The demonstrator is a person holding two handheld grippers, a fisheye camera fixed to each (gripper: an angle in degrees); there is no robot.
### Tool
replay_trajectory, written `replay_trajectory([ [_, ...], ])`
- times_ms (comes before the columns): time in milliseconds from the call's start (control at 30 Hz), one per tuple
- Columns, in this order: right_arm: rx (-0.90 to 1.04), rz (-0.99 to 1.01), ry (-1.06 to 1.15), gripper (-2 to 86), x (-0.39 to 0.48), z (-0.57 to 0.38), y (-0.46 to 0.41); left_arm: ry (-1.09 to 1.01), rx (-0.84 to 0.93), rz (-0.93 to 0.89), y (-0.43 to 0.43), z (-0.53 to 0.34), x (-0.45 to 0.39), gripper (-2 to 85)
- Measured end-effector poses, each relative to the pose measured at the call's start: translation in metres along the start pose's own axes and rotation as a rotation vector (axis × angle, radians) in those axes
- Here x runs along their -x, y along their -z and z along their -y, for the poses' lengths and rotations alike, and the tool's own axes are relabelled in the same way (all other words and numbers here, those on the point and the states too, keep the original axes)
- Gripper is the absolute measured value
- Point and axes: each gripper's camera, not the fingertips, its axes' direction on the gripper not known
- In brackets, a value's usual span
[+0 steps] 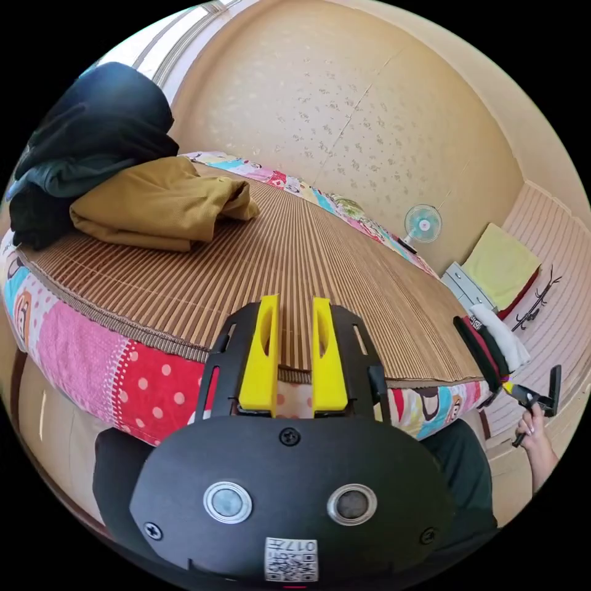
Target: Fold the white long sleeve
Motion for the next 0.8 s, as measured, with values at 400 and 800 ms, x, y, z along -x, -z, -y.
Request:
replay_trajectory([
  [400,-0.363,-0.167,-0.393,9.0,-0.136,0.034,0.141,0.020,-0.082,0.090,-0.034,-0.034,-0.002,-0.3],
  [800,-0.535,-0.178,-0.320,3.1,-0.057,0.250,0.158,0.020,-0.094,0.087,-0.068,-0.045,0.006,-1.0],
])
